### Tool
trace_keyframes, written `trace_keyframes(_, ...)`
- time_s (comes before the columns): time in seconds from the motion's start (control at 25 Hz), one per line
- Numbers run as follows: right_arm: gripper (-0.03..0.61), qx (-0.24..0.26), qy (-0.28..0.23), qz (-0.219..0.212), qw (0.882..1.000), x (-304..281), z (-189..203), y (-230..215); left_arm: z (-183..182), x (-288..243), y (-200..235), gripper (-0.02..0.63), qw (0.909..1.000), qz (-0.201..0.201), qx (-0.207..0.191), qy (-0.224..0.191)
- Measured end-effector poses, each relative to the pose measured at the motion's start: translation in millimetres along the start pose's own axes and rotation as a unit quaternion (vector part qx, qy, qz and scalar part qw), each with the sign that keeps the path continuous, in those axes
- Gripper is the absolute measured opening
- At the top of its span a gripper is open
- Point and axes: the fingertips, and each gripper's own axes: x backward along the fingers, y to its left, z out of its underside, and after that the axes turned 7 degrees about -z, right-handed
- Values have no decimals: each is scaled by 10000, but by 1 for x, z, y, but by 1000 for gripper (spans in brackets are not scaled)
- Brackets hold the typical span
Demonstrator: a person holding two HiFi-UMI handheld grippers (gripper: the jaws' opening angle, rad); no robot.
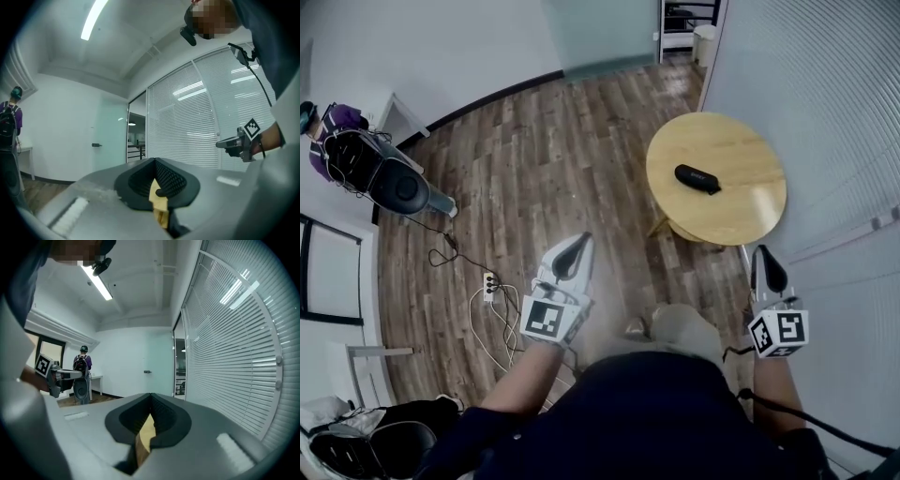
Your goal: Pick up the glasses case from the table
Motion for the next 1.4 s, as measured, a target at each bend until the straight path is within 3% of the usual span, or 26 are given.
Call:
trace_keyframes(0.2,9,14,56,-30,10000,-41,8,-21,12,-45,13,3,10000,53,-31,71)
trace_keyframes(0.44,9,-151,47,-82,9998,-107,7,-57,0,-109,26,3,9998,114,-123,47)
trace_keyframes(0.72,9,-185,73,-138,9997,-196,4,-123,-7,-218,45,3,9994,104,-240,227)
trace_keyframes(0.96,9,-19,-242,-45,9997,-251,-17,-183,-18,-309,46,3,9991,143,-353,199)
trace_keyframes(1.2,9,-104,245,-790,9965,-290,9,-190,-5,-375,34,3,9979,326,-416,379)
trace_keyframes(1.4,9,-138,570,-892,9943,-305,64,-189,34,-410,24,3,9963,644,-162,536)
